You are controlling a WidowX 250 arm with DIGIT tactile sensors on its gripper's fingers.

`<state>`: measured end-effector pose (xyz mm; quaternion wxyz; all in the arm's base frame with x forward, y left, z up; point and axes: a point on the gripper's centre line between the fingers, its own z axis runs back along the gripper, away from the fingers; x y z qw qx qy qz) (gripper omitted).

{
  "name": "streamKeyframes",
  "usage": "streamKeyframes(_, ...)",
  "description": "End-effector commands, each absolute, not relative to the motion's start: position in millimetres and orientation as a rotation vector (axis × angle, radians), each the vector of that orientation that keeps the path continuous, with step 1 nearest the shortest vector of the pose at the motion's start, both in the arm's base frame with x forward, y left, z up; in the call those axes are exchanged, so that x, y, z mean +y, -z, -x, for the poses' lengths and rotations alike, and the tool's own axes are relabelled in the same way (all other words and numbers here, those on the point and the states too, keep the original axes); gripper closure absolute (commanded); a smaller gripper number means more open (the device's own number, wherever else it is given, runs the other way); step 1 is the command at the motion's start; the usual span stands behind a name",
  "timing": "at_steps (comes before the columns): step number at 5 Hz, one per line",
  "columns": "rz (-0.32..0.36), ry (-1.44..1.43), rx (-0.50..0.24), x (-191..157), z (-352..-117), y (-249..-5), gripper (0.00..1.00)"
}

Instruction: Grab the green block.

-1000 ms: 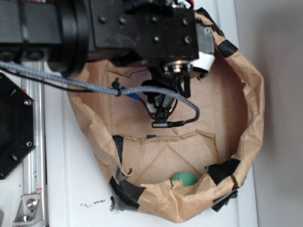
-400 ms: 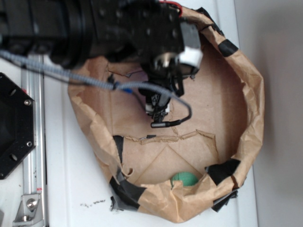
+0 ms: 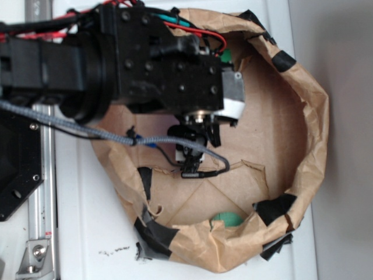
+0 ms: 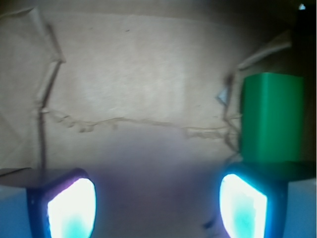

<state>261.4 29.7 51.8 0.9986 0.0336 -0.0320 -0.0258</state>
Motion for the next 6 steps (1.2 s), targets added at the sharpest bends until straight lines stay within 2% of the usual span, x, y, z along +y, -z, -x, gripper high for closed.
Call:
streamKeyframes(1,-0.093,-0.039,-0.111,83,-265,-62,0.00)
streamKeyframes(3,-0.096,-0.032,-0.115,93,-272,-56,0.00)
streamKeyframes(4,-0.027,-0.005,-0.137,89,-284,-44,0.00)
streamKeyframes(5,-0.013,0.025,-0.110,76,-300,-26,0.00)
streamKeyframes(6,-0.080,0.007,-0.081,69,-299,-18,1.00)
